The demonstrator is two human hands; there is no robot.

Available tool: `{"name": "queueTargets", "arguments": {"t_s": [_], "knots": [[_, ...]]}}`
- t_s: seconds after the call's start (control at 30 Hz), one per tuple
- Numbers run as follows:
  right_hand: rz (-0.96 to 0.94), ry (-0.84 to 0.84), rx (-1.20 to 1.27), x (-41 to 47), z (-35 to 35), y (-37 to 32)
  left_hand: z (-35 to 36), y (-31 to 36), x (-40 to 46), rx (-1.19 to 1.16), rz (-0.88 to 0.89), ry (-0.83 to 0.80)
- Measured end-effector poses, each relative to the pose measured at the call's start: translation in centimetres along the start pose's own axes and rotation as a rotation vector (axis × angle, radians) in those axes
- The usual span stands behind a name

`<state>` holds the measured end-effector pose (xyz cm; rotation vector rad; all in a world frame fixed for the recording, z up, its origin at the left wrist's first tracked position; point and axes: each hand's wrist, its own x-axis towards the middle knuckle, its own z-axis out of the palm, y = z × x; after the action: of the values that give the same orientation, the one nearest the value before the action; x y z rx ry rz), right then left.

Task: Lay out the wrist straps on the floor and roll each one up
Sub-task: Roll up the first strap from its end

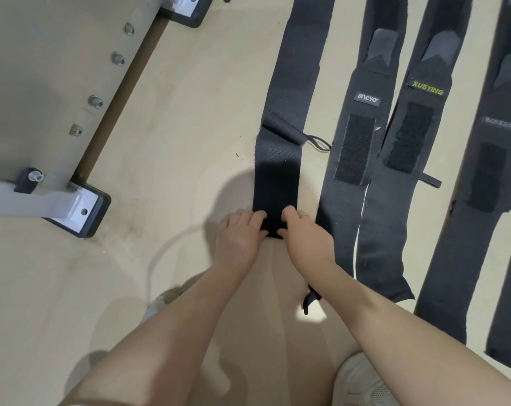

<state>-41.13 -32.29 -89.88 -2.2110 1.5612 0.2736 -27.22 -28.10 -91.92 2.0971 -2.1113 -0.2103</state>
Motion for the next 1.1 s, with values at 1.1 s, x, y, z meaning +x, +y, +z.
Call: {"name": "queueTargets", "arguments": {"t_s": [1.1], "knots": [[-0.043, -0.003, 0.026, 1.4, -1.7, -0.8, -1.8, -1.7, 3.5, 0.107, 0.285, -0.183]]}}
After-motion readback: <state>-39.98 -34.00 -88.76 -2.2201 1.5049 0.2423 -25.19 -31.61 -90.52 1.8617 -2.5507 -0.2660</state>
